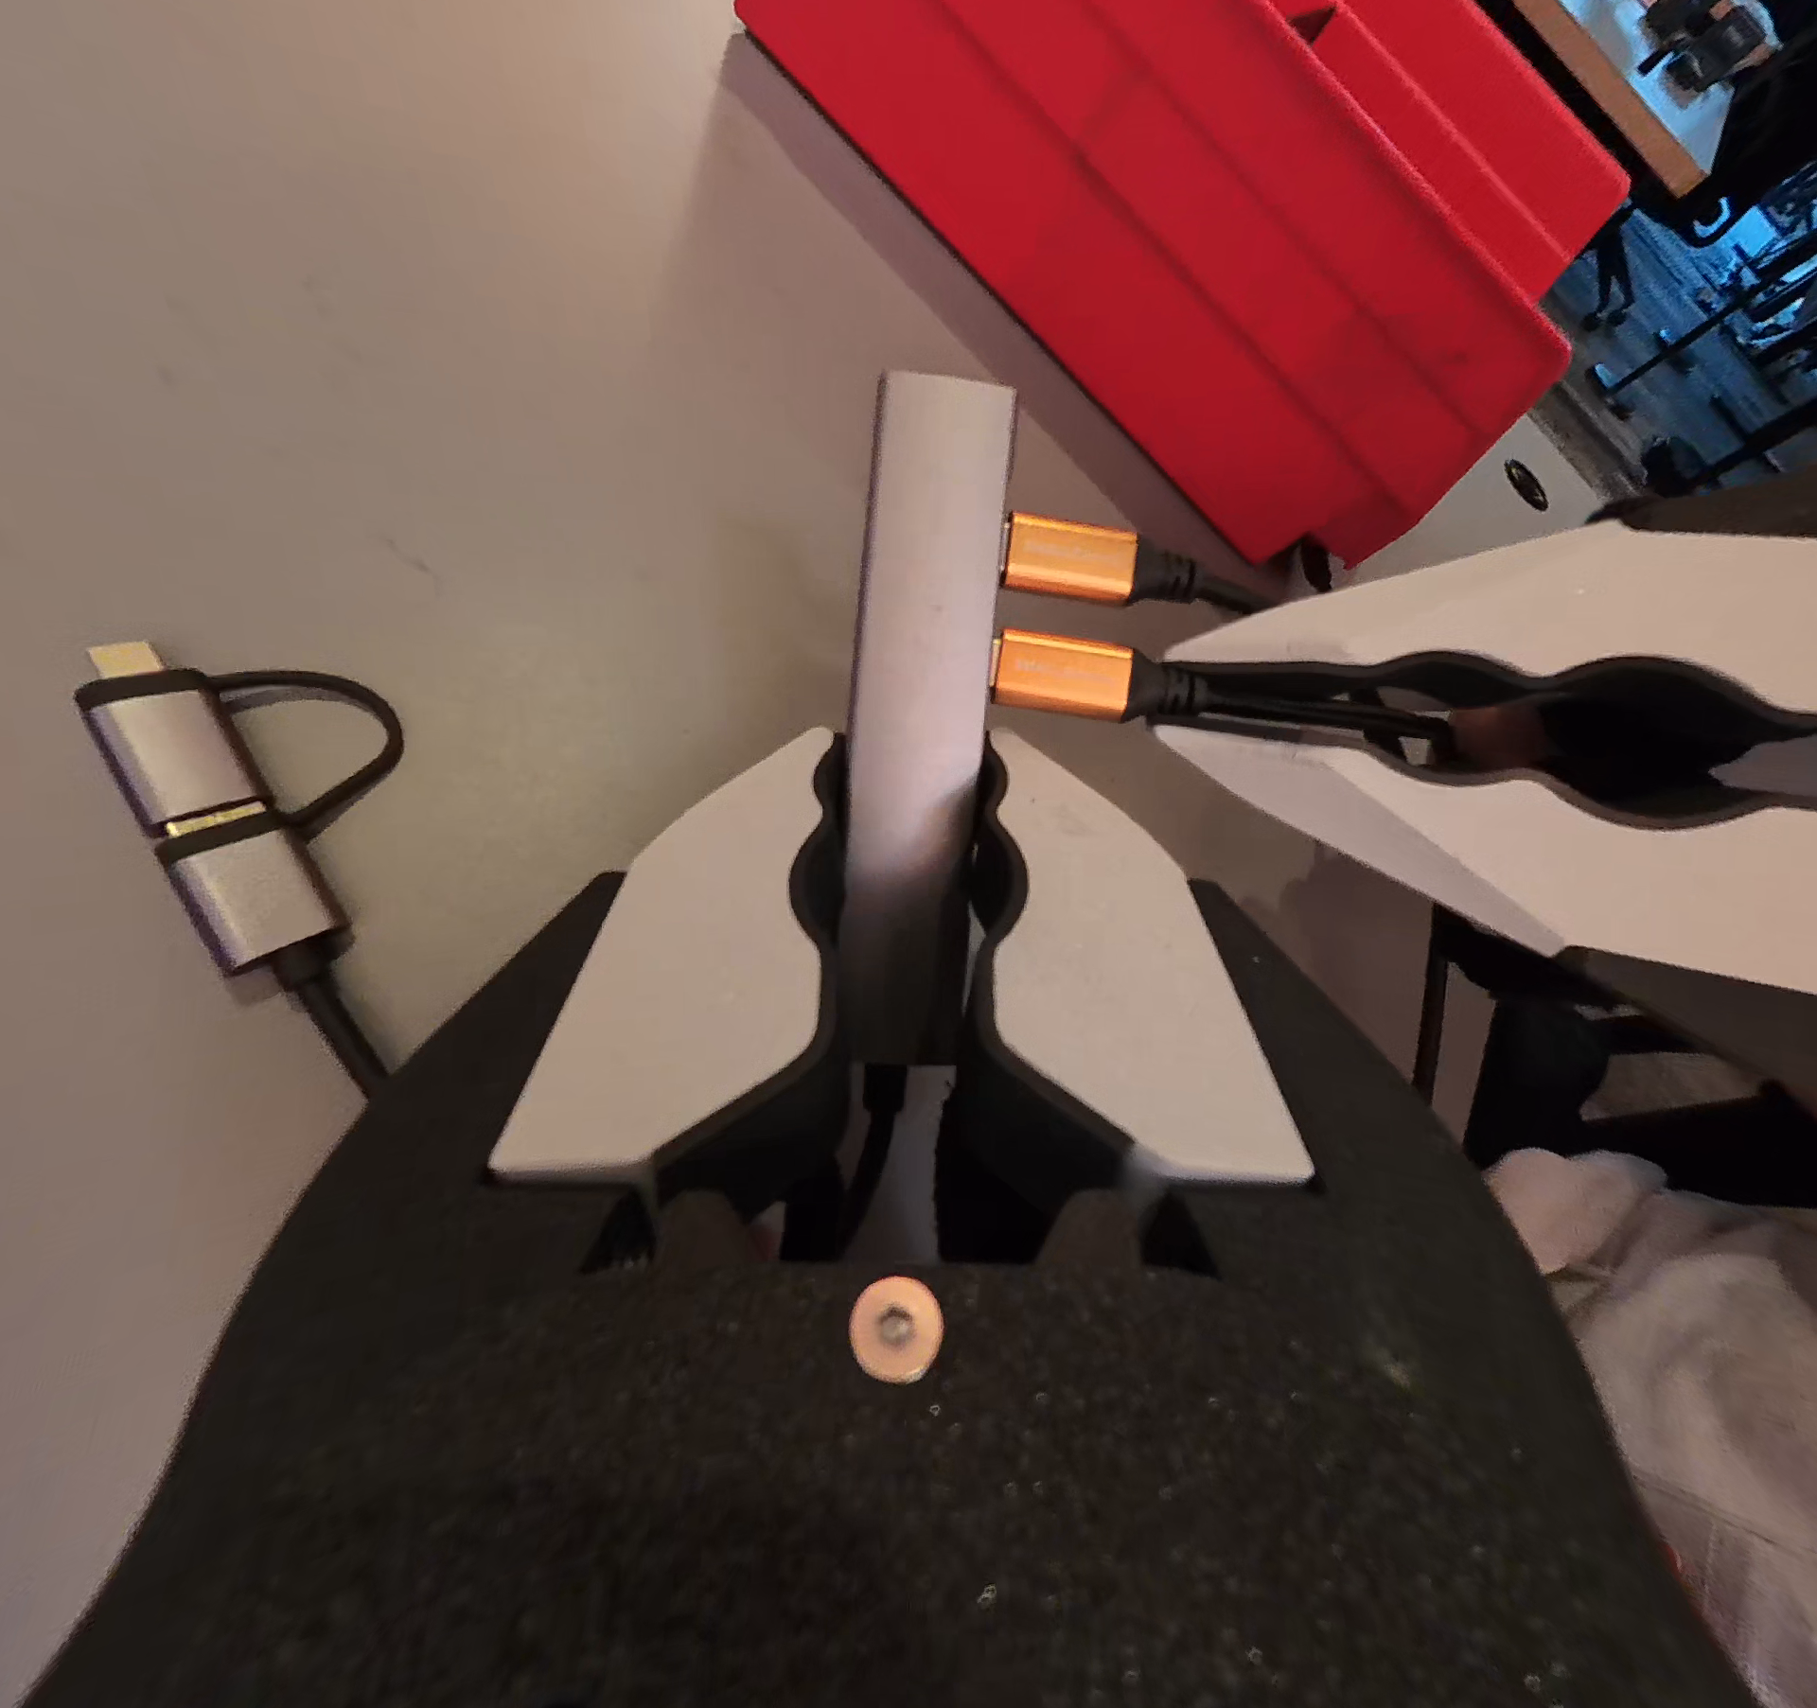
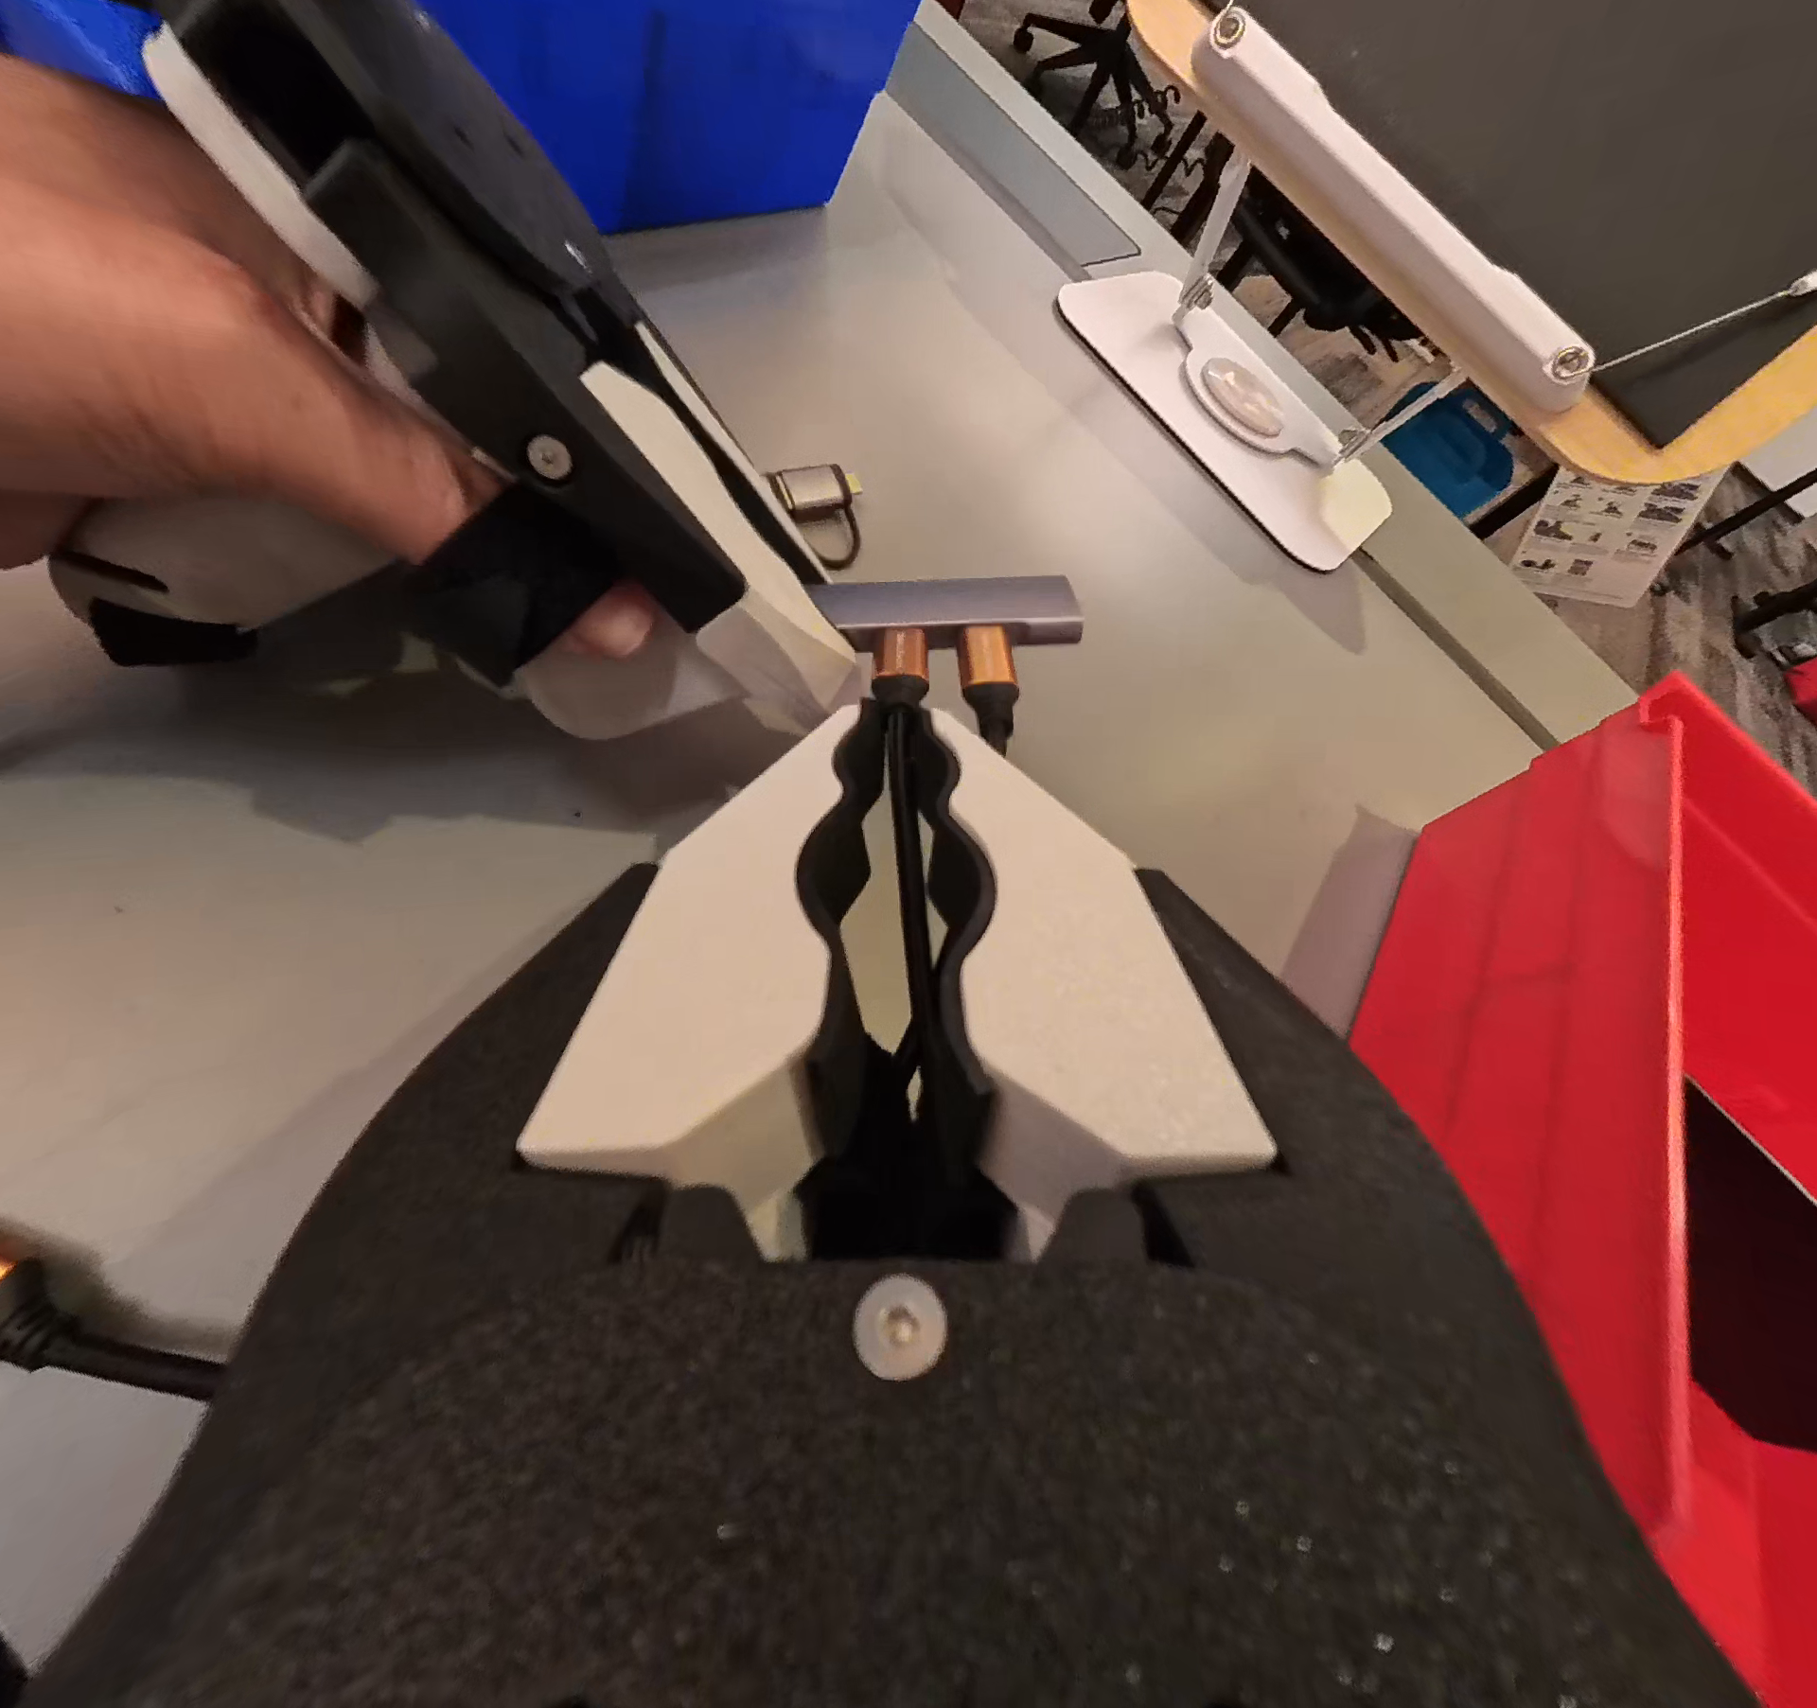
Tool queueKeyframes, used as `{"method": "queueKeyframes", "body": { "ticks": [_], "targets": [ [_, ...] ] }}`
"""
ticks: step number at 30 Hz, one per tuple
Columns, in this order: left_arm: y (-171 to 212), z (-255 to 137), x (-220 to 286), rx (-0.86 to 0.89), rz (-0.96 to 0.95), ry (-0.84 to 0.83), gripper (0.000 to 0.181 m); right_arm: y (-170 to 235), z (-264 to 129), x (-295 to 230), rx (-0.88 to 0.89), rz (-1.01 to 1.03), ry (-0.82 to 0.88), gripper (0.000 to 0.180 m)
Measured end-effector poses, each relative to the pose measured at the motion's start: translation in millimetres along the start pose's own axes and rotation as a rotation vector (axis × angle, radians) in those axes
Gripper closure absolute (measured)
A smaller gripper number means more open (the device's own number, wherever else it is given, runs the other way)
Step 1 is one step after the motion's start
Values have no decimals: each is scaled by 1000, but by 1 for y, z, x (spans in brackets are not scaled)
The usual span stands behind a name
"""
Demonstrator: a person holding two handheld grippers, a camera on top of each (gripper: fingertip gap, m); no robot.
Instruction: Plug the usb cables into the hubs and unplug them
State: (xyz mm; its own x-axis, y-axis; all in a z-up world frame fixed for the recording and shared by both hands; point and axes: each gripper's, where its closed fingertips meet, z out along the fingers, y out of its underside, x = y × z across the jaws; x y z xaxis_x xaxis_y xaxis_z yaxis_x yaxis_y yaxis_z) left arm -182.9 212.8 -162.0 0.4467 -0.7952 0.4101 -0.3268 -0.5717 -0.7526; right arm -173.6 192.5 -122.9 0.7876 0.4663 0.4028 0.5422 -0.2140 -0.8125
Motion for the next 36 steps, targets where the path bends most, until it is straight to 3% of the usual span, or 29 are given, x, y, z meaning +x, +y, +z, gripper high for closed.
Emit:
{"method": "queueKeyframes", "body": {
  "ticks": [3, 5, 7, 13, 17, 25, 36],
  "targets": [
    [-3, -2, -1, 11, 16, -13, 159, -4, -6, 1, 16, 2, 16, 178],
    [-9, -5, 2, 25, 137, -102, 158, -6, -11, 4, 35, 23, 7, 178],
    [-9, -4, 5, 18, 103, -40, 158, -4, -11, 5, 53, 46, -24, 178],
    [-6, -10, -1, 24, 123, -90, 158, -2, -2, -2, 65, 55, 4, 173],
    [0, -10, 6, 7, 63, -33, 158, -9, 3, -7, 73, 41, 8, 162],
    [0, -14, 10, -9, 50, -35, 158, -7, 6, -4, 92, -93, 29, 169],
    [-2, -16, 10, 27, 37, -35, 158, -3, 9, -4, 97, -54, 15, 170]
  ]
}}
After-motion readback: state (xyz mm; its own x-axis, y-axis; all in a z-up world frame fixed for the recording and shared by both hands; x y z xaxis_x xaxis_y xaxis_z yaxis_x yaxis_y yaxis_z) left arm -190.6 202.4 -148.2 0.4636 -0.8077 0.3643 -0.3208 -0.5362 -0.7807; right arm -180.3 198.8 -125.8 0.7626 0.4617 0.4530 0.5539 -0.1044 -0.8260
